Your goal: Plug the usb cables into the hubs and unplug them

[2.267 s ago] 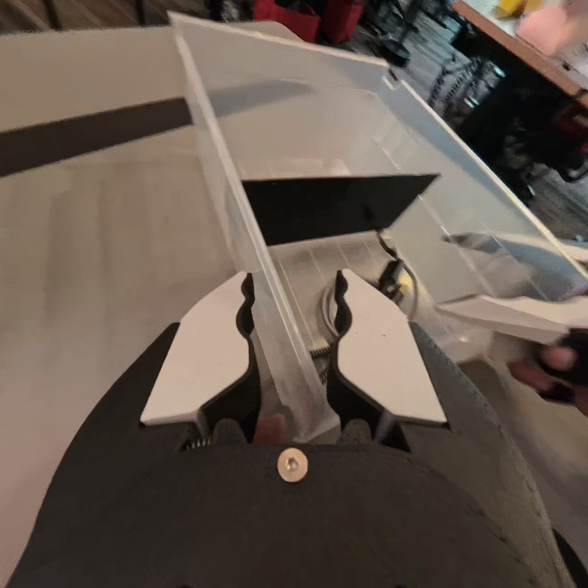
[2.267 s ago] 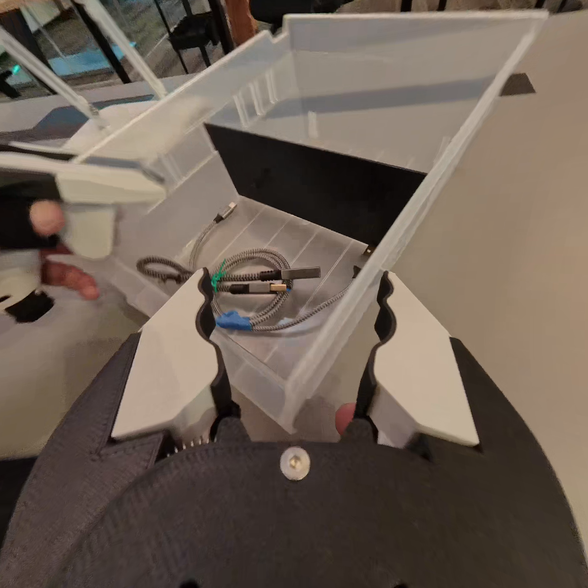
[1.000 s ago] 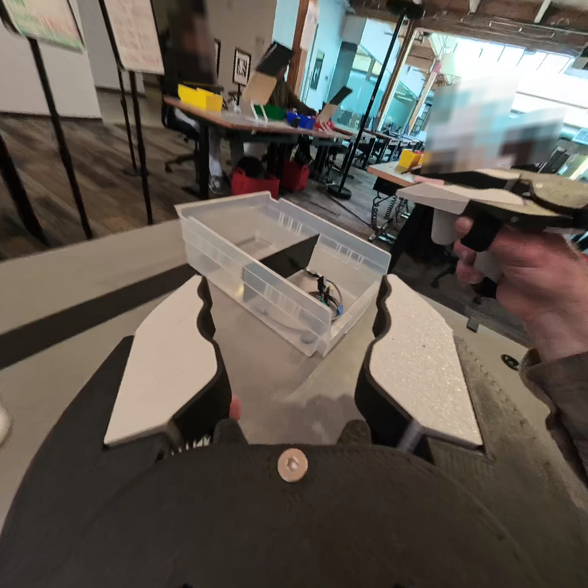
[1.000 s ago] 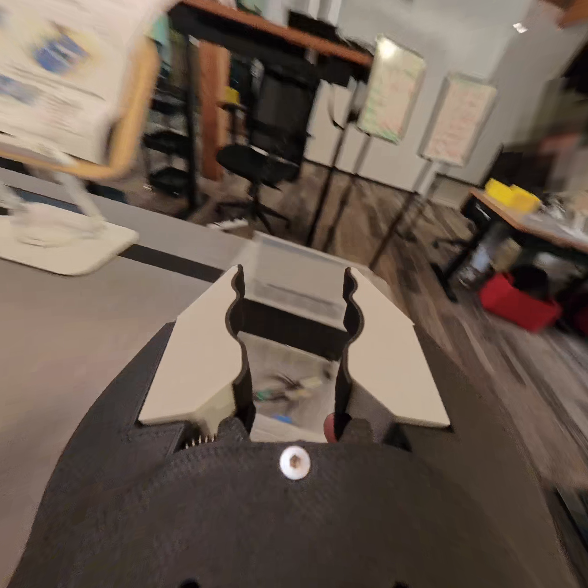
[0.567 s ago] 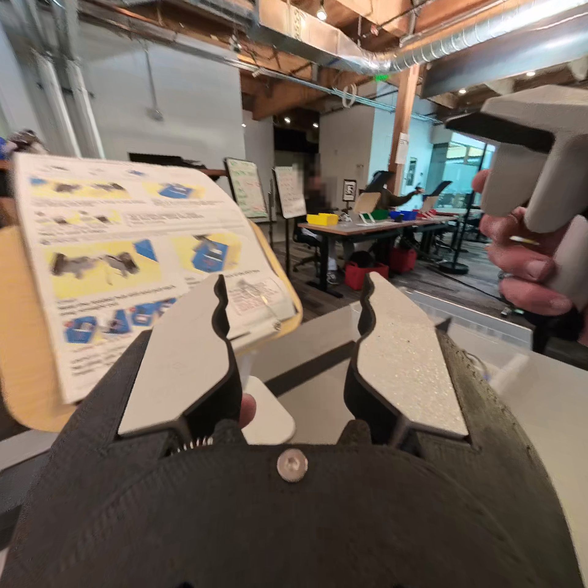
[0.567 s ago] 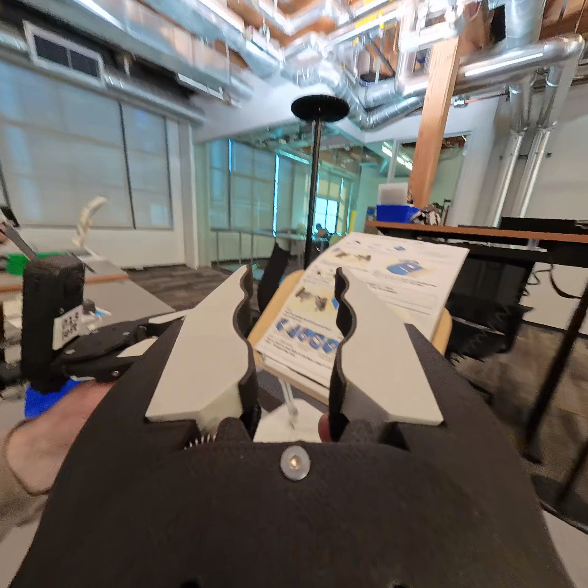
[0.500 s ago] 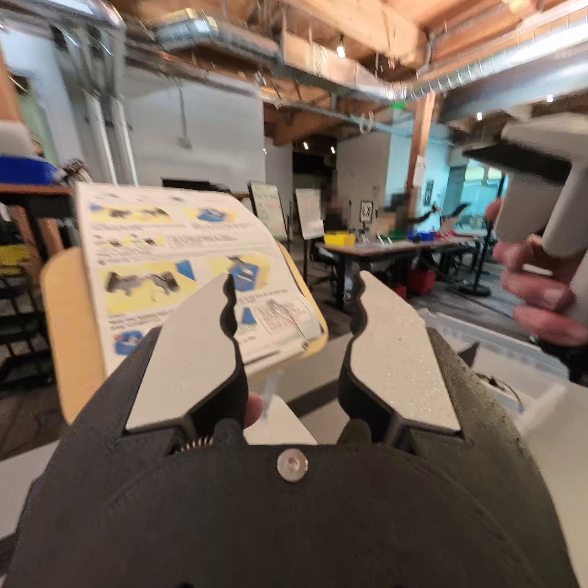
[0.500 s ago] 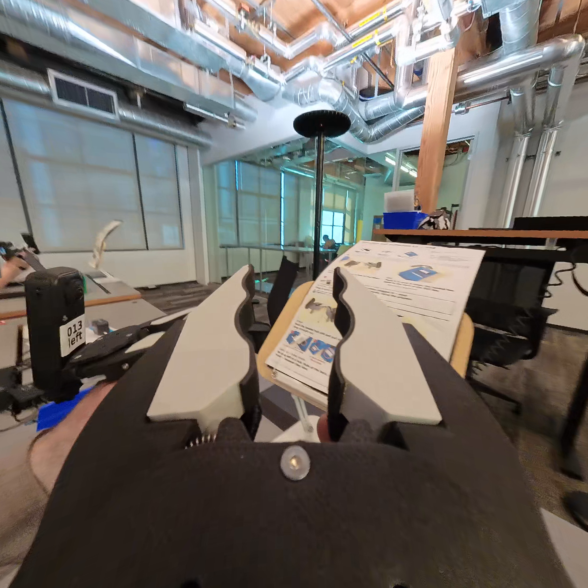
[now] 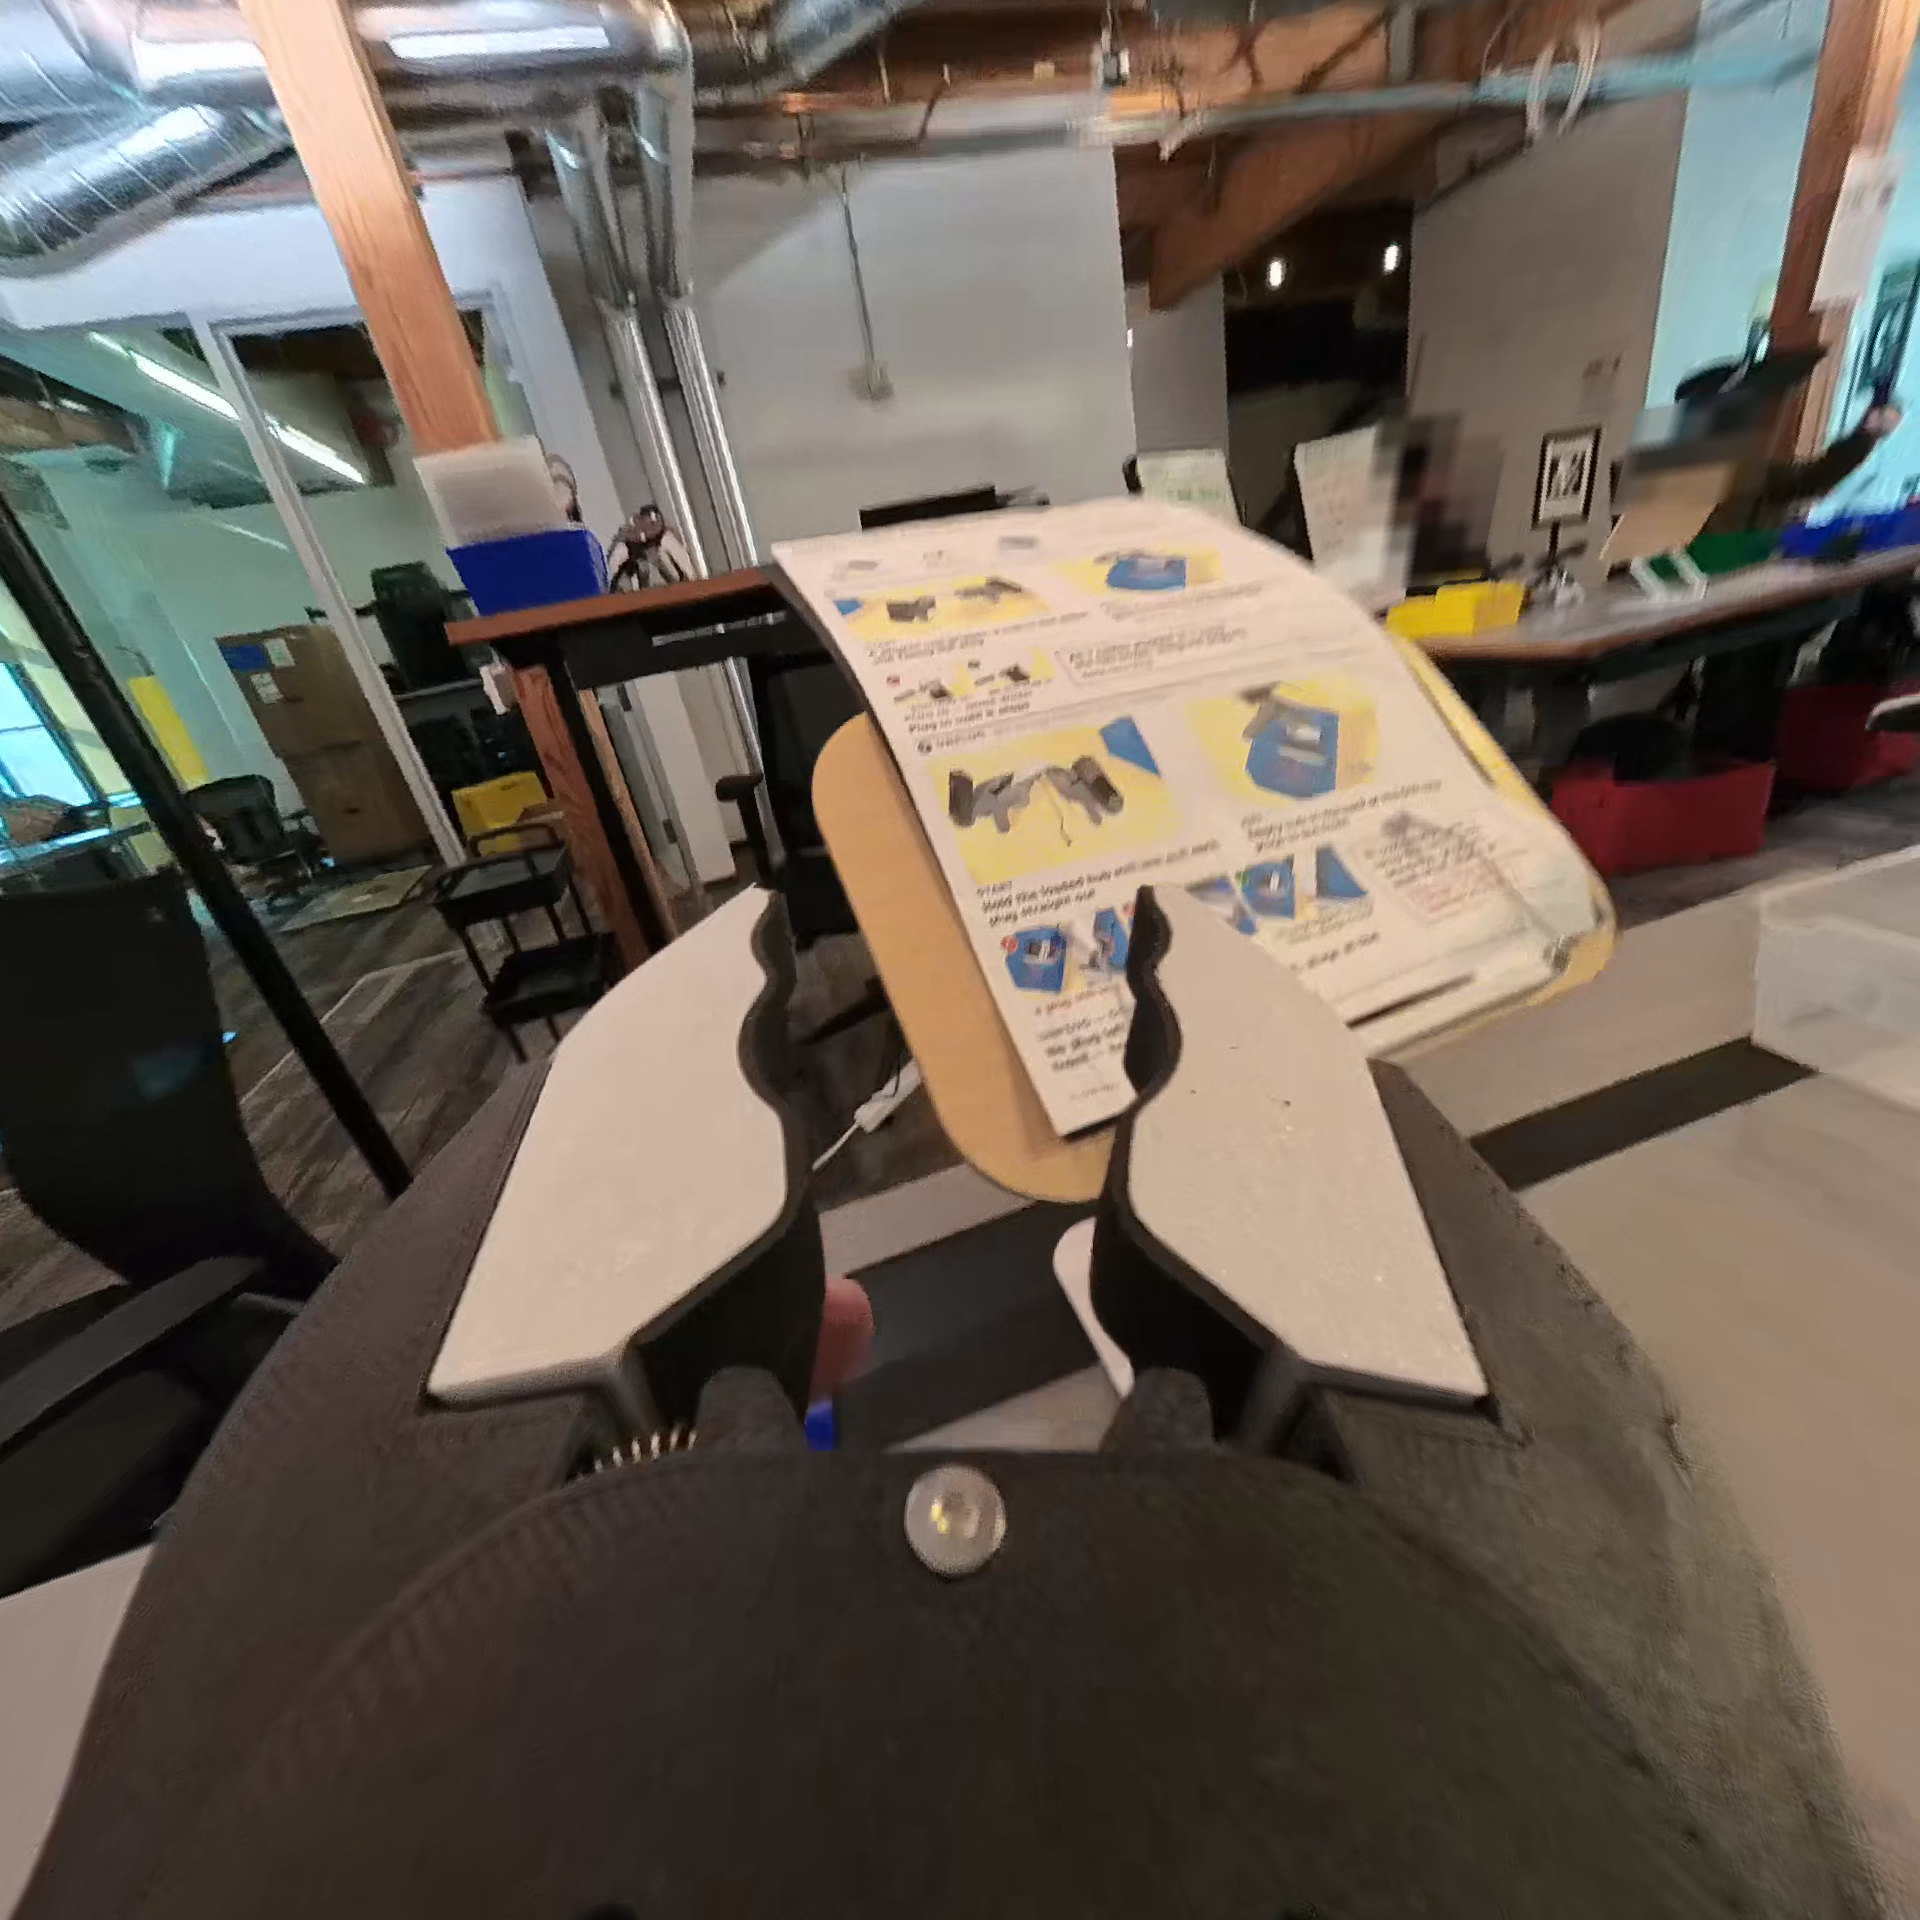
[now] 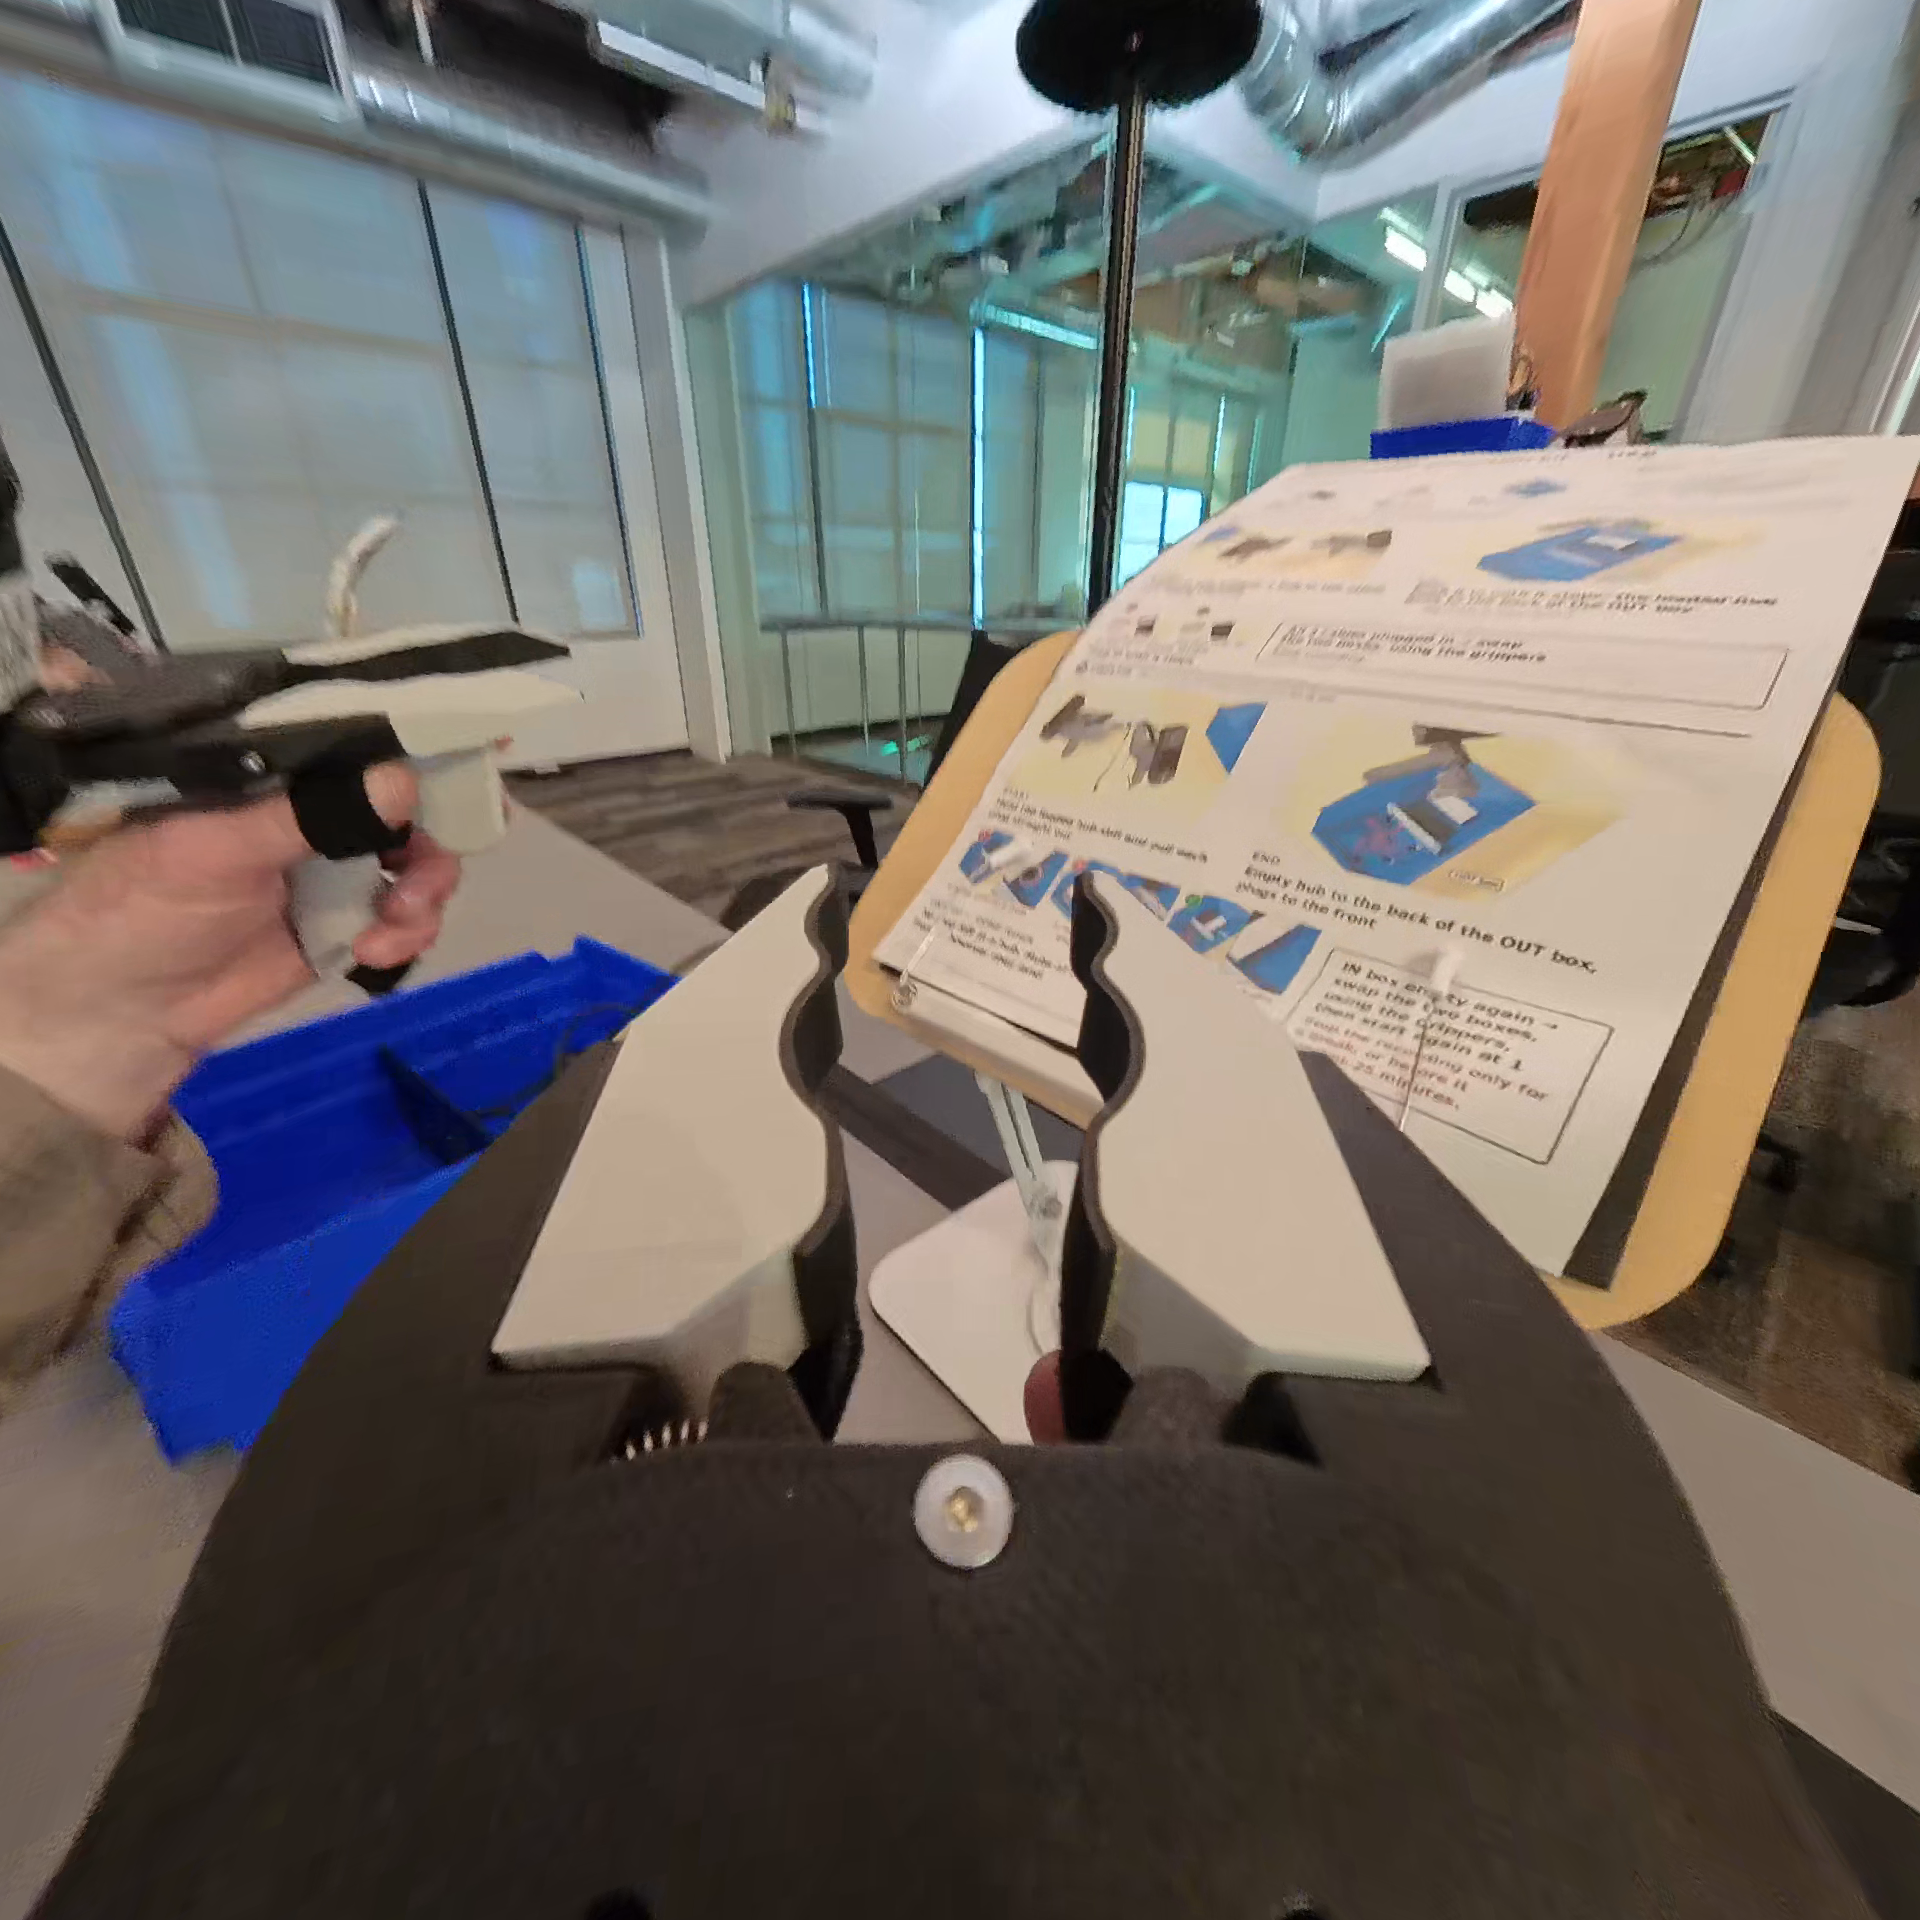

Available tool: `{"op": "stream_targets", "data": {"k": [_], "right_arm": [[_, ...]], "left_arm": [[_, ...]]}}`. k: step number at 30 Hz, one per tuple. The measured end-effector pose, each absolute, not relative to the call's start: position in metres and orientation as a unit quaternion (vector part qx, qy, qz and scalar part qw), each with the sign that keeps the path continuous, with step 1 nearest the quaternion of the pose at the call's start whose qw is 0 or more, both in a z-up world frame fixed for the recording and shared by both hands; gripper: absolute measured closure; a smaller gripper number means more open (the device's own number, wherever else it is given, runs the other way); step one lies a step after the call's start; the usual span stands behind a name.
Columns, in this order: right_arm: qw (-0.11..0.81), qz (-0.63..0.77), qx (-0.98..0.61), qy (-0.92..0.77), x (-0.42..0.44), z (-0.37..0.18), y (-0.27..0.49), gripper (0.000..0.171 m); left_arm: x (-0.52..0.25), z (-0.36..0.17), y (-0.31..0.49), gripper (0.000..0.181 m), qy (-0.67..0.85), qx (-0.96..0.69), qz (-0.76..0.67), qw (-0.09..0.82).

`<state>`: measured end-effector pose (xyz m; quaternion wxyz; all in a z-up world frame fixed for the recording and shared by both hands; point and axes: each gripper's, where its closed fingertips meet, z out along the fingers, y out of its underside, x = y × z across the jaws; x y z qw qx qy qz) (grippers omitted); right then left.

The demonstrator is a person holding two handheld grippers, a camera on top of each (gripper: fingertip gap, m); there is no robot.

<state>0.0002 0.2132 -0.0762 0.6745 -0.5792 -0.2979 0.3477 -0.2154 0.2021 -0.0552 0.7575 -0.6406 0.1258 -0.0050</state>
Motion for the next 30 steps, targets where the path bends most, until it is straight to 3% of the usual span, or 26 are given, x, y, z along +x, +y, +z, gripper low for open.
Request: {"op": "stream_targets", "data": {"k": [3,5,9,11,12,21,30], "right_arm": [[0.657,0.321,-0.598,-0.329,-0.012,-0.095,0.216,0.13],[0.648,0.315,-0.604,-0.341,-0.017,-0.102,0.216,0.13],[0.638,0.293,-0.612,-0.364,-0.023,-0.112,0.216,0.133],[0.634,0.291,-0.613,-0.371,-0.025,-0.116,0.215,0.136],[0.631,0.291,-0.615,-0.373,-0.026,-0.118,0.216,0.136],[0.603,0.285,-0.636,-0.388,-0.034,-0.142,0.222,0.137],[0.594,0.285,-0.643,-0.391,-0.035,-0.148,0.224,0.137]], "left_arm": [[-0.238,-0.077,0.207,0.106,0.134,-0.697,0.035,0.704],[-0.258,-0.095,0.206,0.113,0.138,-0.736,0.056,0.661],[-0.329,-0.133,0.191,0.11,0.103,-0.811,0.167,0.552],[-0.355,-0.143,0.18,0.122,0.099,-0.823,0.204,0.52],[-0.362,-0.15,0.176,0.128,0.098,-0.835,0.199,0.504],[-0.378,-0.257,0.169,0.112,0.097,-0.941,0.102,0.309],[-0.37,-0.291,0.181,0.106,0.069,-0.959,0.019,0.275]]}}
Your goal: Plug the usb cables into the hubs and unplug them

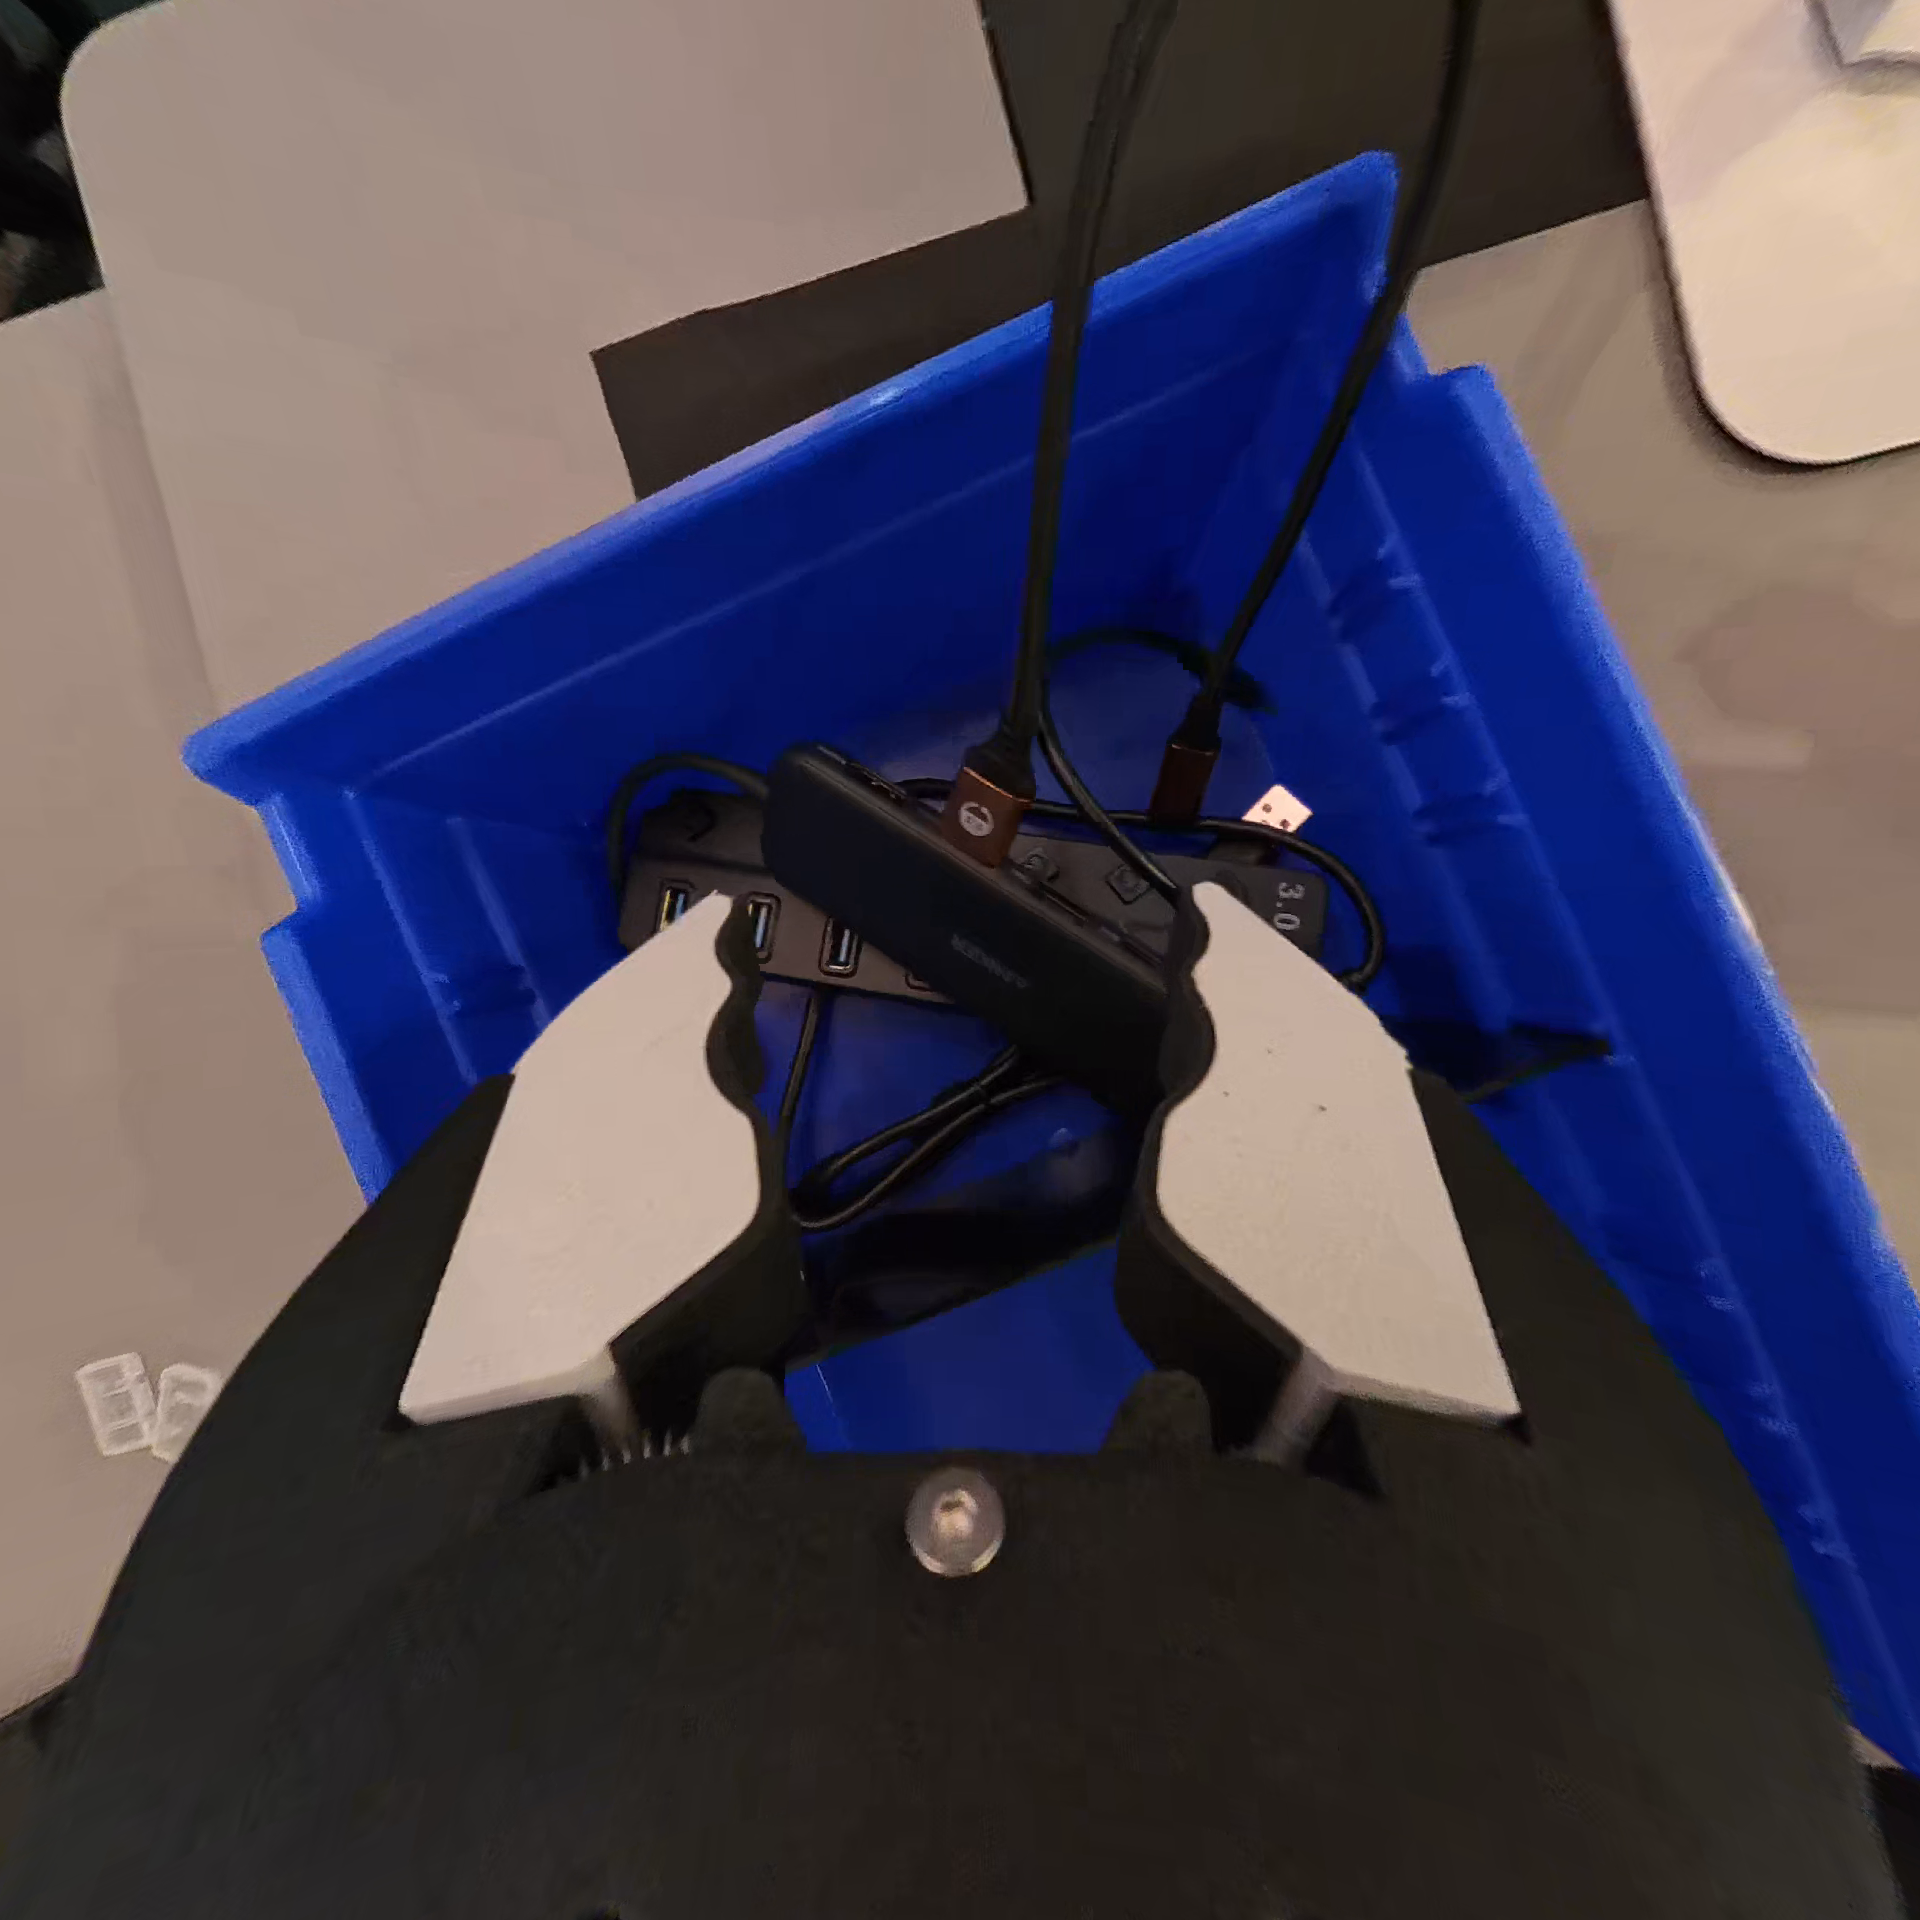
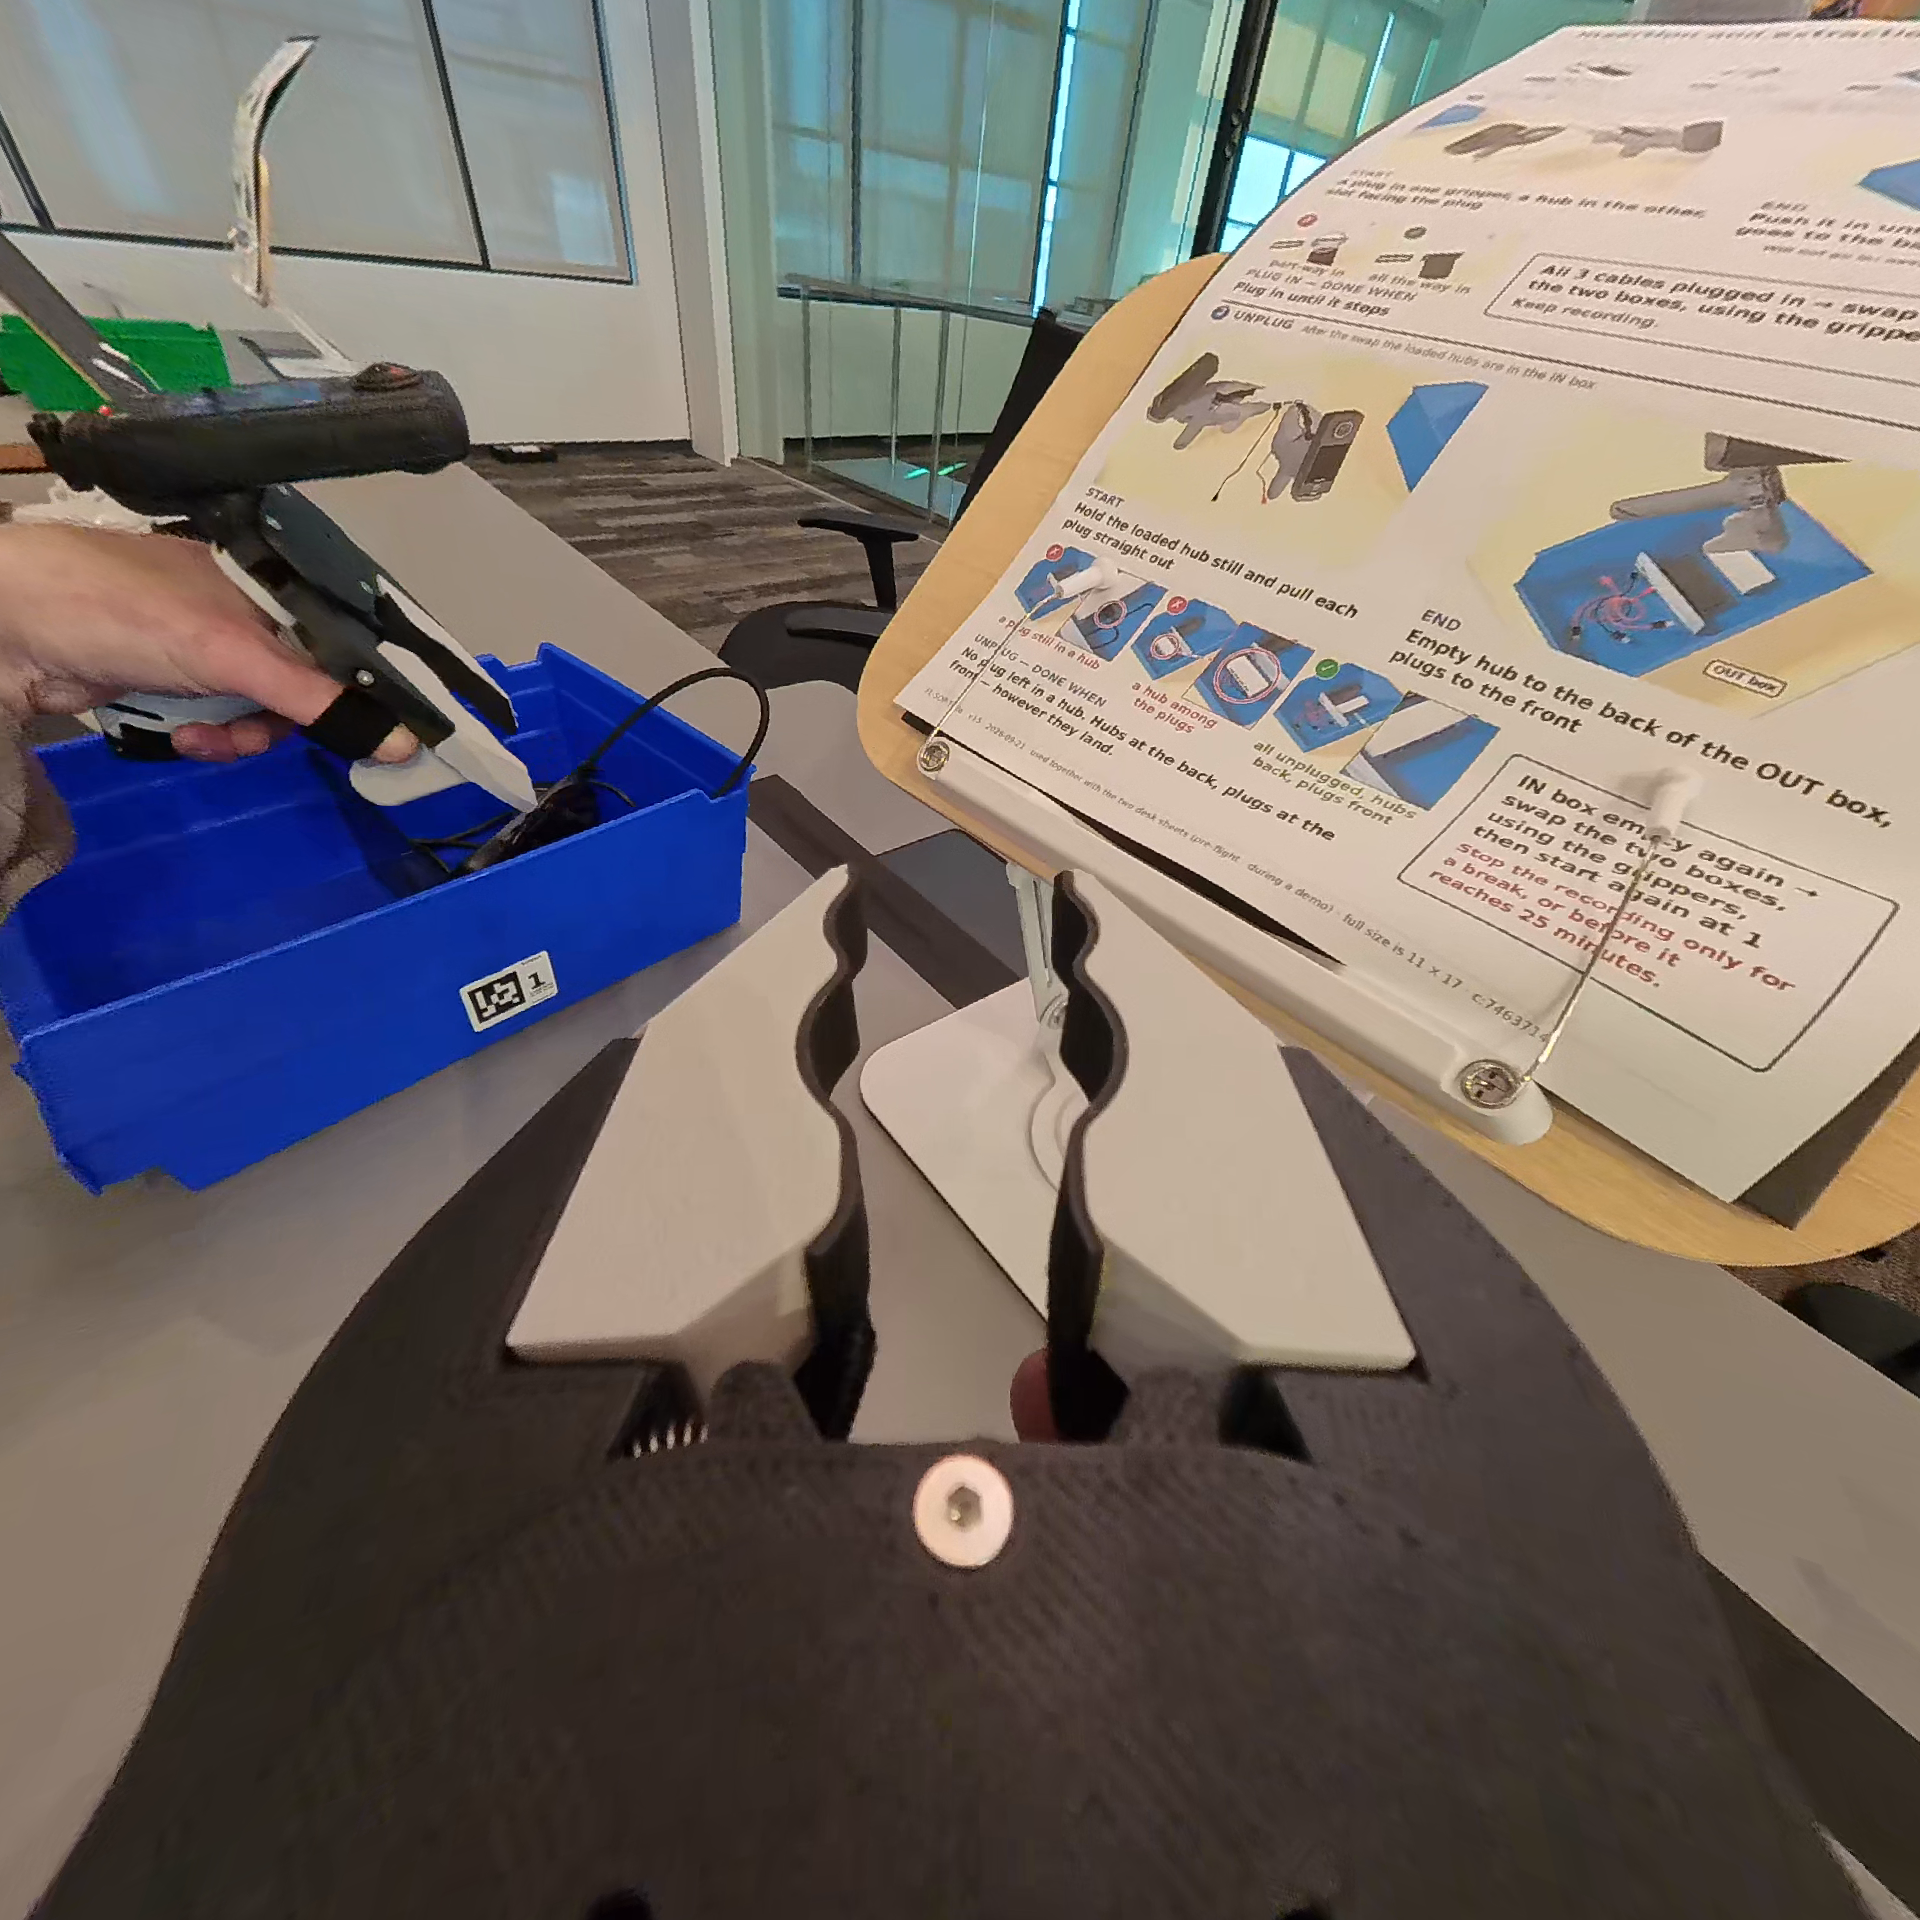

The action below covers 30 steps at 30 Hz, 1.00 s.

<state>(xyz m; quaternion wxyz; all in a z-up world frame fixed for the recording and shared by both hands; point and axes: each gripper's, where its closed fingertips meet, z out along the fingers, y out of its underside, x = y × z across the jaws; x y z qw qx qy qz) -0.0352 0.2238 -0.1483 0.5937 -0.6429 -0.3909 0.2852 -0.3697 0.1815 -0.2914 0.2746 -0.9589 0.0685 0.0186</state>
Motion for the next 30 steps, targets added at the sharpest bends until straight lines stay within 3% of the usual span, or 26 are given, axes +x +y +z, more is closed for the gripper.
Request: {"op": "stream_targets", "data": {"k": [15,30], "right_arm": [[0.587,0.291,-0.651,-0.384,-0.029,-0.151,0.229,0.137],[0.582,0.285,-0.657,-0.385,-0.026,-0.158,0.233,0.138]], "left_arm": [[-0.379,-0.331,0.191,0.104,0.068,-0.977,0.02,0.201],[-0.387,-0.315,0.207,0.153,0.077,-0.962,0.09,0.245]]}}
